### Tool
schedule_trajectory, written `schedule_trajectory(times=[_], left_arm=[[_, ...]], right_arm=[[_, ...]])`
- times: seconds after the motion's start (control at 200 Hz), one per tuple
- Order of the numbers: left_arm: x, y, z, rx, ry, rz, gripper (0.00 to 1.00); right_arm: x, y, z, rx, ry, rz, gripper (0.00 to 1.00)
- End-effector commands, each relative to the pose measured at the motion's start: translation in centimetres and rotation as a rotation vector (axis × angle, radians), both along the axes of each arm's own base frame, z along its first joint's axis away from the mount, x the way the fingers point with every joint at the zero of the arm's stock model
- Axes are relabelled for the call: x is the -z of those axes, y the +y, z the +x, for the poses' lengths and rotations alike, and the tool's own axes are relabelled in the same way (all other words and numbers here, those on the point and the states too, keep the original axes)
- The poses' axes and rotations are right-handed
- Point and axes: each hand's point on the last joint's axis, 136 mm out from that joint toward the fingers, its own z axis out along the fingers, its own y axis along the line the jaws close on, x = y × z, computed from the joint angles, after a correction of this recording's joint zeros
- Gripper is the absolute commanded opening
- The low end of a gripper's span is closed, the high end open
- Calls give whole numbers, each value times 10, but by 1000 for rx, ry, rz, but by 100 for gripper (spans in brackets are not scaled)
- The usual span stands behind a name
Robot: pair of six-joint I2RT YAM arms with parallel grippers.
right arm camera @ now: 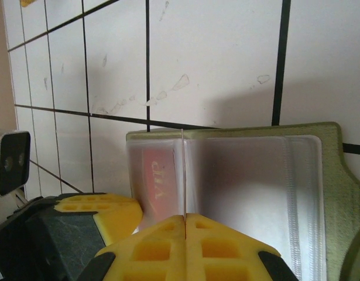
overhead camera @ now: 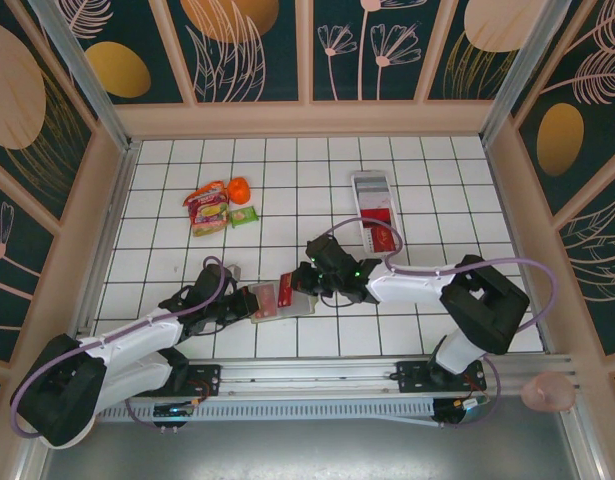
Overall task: Put the credit cards into the card holder
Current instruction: Insert the credit card into the card slot.
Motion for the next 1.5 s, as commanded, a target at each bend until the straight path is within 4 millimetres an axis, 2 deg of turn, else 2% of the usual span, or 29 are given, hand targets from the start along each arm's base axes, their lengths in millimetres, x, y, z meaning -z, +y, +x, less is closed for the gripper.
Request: schedule_trajectory(times=[0.0,0.11,0.766,0.836,0.921,1.046,1.196,1.336,1.496], left_arm=[[9,6,-8,-5,28,22,0],[9,6,-8,-5,28,22,0],[6,7,-6,-11,11,27,0],[7,8,-6,-15,12,30,6],[6,10,-4,-16,7,53,25],[1,15,-1,-33,-9,77,43],[-4,19,1,-63,-22,78,46],[-4,24,1,-85,-23,94,56],[-1,29,2,-112,-28,110,53]], right_arm=[[5,4,-2,6,16,28,0],[2,6,-2,8,14,54,0],[19,21,-24,-110,79,37,0],[19,22,-24,-122,79,34,0],[21,22,-24,-128,80,17,0],[22,22,-24,-136,81,16,0],[26,23,-25,-147,87,6,0],[30,26,-26,-154,94,13,0],[31,29,-27,-161,98,23,0]])
